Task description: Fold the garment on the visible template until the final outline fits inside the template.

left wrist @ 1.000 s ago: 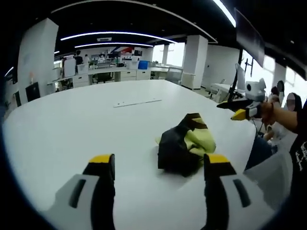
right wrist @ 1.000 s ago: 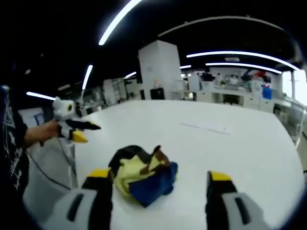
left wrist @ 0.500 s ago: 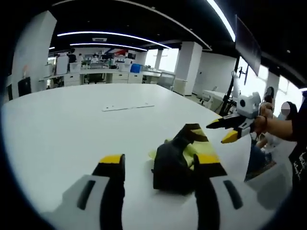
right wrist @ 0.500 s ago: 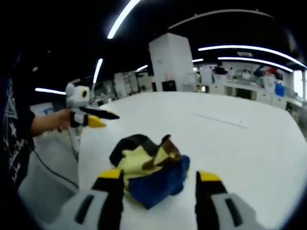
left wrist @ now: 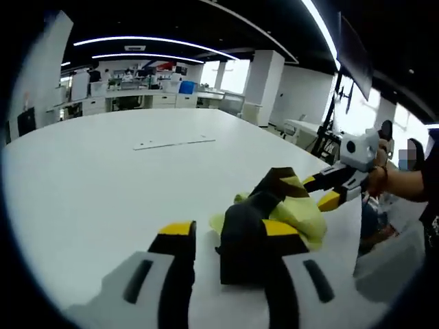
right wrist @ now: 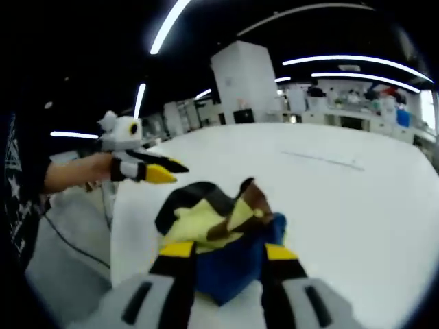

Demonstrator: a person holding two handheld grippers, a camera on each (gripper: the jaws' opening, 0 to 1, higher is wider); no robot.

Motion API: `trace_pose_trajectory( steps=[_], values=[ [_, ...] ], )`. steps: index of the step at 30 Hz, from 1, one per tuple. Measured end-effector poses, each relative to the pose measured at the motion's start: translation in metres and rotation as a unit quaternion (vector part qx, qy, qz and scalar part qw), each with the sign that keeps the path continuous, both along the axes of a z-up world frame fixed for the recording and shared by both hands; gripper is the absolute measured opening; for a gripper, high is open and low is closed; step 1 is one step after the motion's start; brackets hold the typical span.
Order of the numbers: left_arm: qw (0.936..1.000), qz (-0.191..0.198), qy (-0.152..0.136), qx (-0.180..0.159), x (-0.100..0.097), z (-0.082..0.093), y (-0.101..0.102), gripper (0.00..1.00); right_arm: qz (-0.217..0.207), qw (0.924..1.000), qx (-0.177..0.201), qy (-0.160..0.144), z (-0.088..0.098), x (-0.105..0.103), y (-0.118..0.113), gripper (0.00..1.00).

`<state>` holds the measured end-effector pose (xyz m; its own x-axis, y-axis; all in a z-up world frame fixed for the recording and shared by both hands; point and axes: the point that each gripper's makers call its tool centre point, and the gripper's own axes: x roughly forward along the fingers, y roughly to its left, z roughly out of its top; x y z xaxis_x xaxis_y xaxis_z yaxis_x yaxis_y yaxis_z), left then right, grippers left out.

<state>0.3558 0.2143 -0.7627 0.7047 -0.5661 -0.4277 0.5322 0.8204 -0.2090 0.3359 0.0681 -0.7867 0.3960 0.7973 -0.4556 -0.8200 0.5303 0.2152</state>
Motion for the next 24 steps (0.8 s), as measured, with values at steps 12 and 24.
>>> trace_pose_trajectory(
  steps=[12,24],
  values=[
    [0.9979,-0.049,0.042,0.009,-0.005,-0.028,-0.024,0.16,-0.001,0.9992,-0.004,0.039,-0.016,-0.009,0.008,0.12],
    [0.9975,-0.034,0.061,0.011,-0.005,-0.039,-0.018,0.07,-0.05,0.9945,0.03,0.087,-0.019,-0.002,0.011,0.0]
  ],
)
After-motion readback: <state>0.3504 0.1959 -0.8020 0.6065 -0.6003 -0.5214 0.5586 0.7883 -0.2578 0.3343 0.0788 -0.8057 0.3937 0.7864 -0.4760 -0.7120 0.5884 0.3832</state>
